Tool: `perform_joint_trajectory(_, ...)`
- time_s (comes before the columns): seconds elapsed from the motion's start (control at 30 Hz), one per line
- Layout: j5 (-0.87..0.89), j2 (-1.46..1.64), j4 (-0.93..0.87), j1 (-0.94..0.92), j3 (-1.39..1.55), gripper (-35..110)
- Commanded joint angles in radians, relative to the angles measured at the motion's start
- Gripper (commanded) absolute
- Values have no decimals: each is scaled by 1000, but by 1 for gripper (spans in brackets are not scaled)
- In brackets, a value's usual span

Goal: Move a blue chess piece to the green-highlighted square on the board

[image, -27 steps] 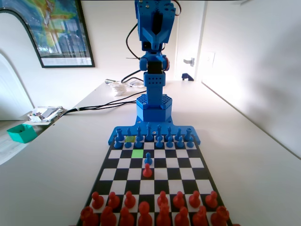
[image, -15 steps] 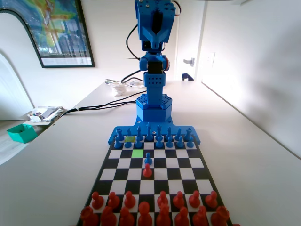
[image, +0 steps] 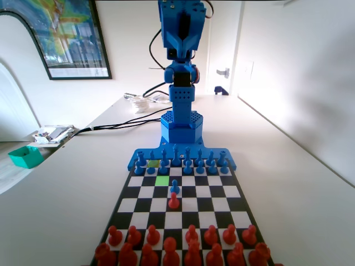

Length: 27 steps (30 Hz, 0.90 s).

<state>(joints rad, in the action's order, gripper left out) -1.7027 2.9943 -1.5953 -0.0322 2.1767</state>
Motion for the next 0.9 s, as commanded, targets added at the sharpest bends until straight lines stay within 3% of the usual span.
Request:
perform_joint_trajectory(0.0,9,-107,-37,-3,-100,1)
perform_joint_trajectory(0.37,-74,-517,-41,-61,-229,1)
perform_joint_trajectory(0.87,-163,-954,17,-305,-299,1)
